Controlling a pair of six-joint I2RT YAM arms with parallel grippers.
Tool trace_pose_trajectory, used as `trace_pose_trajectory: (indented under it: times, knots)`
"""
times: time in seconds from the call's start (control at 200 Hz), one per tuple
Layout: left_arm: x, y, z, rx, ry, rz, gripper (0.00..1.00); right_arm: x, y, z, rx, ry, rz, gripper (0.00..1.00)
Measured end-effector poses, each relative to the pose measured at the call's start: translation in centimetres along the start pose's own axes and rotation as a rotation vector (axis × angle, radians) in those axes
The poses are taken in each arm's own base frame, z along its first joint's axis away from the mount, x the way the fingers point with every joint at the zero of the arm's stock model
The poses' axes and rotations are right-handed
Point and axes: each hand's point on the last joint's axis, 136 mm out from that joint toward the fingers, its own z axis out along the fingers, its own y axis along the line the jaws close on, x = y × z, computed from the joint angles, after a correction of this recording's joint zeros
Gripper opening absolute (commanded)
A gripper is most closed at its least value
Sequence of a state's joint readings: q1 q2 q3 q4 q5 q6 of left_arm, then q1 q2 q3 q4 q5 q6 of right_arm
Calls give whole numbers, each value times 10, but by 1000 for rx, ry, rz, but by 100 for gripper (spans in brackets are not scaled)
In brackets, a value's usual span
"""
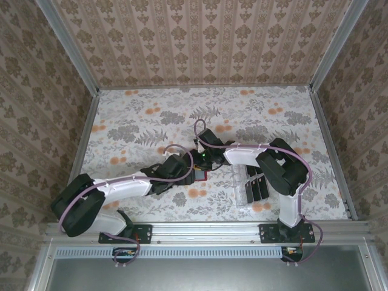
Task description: Put the credit cards into the card holder
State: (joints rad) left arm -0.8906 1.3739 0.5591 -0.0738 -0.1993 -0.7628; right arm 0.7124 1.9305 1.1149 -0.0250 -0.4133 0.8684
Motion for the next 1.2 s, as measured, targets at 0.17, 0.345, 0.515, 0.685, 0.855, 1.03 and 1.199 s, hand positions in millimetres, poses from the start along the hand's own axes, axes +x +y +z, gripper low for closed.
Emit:
trace_pose_trajectory:
  times: [0.17,0.345,0.515,0.685,0.855,1.03,1.199]
  knots:
    - [2,2,6,-21,7,4,100,1,0,0,-2,4,0,57]
    - [1,3,6,-27,1,2,100,2,-2,-1,-1,4,3,57]
    - [2,5,7,-34,-9,-7,100,-1,-6,-16,5,-20,9,57]
    - [2,6,7,-34,-20,-23,100,-7,-2,-30,3,-51,2,57]
    - [1,7,7,-35,-26,-28,100,-6,-7,-29,15,-52,-2,57]
    - [0,7,6,-30,-32,-34,100,-7,-15,-29,54,-63,-15,57]
    - [1,9,5,-36,-31,-33,100,-9,-17,-32,92,-66,-52,57]
